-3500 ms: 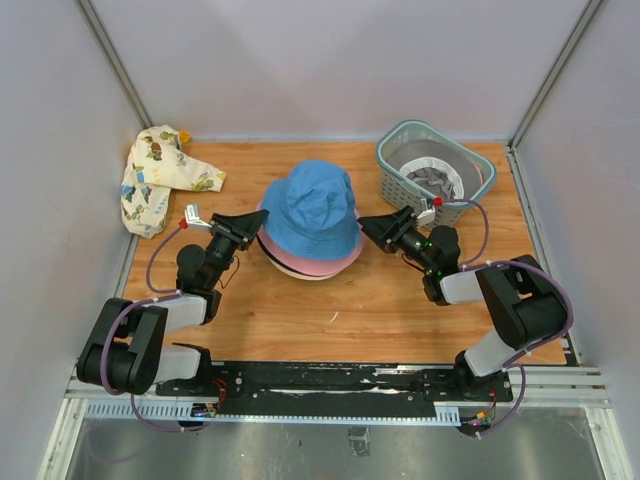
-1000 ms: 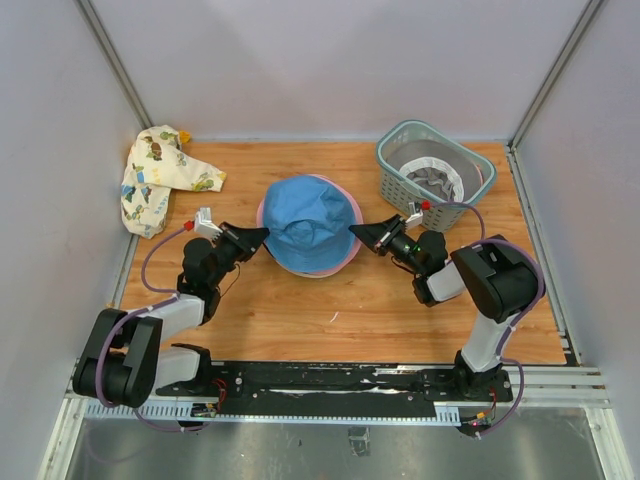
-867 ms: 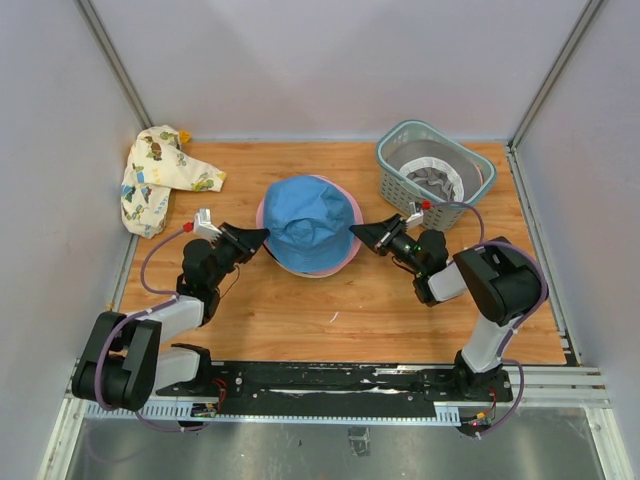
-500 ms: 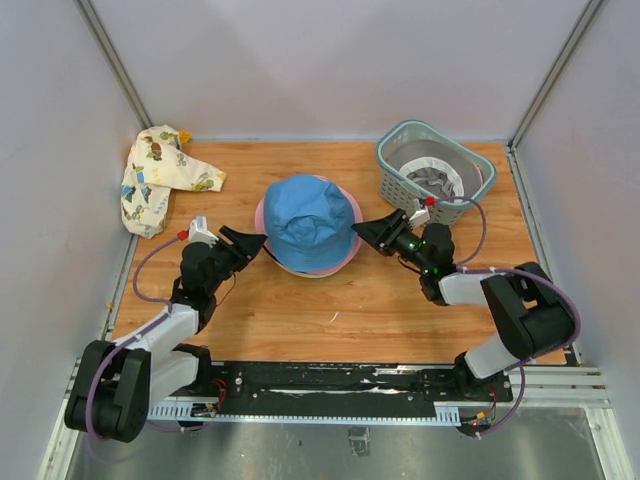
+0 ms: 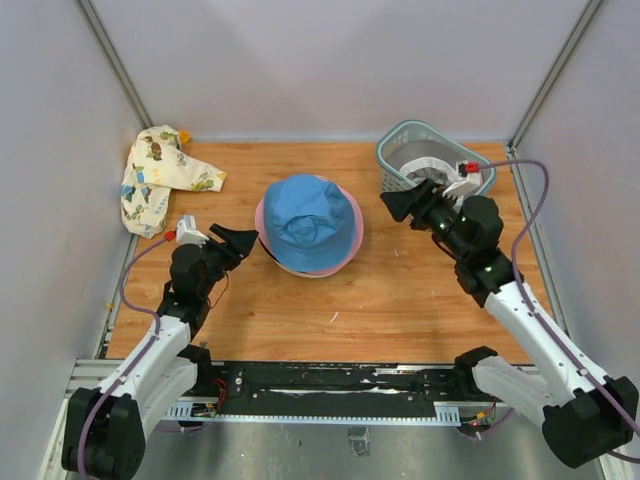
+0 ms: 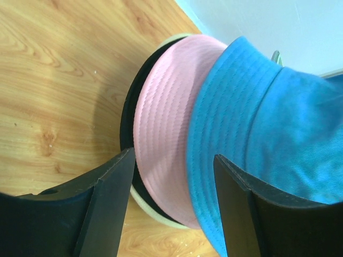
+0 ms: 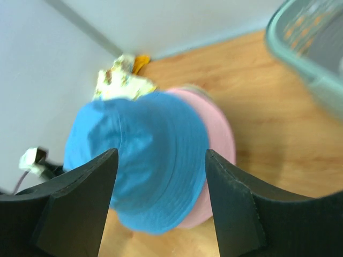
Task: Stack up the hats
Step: Stack the hat on the hat.
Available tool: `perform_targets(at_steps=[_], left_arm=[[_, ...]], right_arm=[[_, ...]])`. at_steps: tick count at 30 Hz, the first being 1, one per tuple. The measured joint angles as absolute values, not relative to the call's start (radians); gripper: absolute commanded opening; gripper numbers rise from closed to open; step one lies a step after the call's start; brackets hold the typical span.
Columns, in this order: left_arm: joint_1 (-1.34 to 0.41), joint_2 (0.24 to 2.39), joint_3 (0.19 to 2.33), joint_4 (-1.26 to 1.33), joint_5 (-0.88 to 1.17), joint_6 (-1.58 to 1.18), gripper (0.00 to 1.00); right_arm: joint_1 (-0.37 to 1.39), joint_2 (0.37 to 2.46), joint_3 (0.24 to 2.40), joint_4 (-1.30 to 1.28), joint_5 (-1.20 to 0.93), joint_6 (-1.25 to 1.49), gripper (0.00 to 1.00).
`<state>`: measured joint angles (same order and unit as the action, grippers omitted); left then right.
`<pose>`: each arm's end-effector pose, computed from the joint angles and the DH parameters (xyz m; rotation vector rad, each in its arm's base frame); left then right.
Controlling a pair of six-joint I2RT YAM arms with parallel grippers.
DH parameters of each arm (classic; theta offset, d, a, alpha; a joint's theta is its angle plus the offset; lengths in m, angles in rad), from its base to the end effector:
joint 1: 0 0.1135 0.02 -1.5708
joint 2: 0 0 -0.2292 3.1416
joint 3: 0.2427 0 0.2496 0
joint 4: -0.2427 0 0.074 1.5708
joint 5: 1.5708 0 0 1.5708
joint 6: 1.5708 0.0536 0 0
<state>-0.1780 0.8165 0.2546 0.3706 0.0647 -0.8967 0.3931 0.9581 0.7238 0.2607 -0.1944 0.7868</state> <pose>0.2210 -0.0433 0.1780 -0.6003 1.7376 -0.8271 0.2402 0.1108 0.3064 0.1598 1.6408 1.0699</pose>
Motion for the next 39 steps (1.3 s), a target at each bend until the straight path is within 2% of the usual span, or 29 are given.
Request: perform_targets(at_steps=[6, 16, 28, 39], left_arm=[[-0.178, 0.783, 0.338, 0.3, 0.041, -0.858, 0.65], [-0.177, 0.855, 0.417, 0.281, 0.036, -0.8, 0.66], [-0.177, 0.913, 0.443, 0.291, 0.061, -0.787, 0.66], [-0.177, 0.927, 0.443, 0.32, 0.08, -0.794, 0.66]], right_arm=[[0.327, 1.034, 1.034, -0.009, -0.049, 0.583, 0.69], [0.175, 1.501, 1.438, -0.283, 0.112, 0.349, 0.71], [0.037, 1.703, 1.567, -0.406, 0.248, 0.219, 0.71], [0.028, 1.808, 1.572, -0.416, 0.268, 0.187, 0.71]])
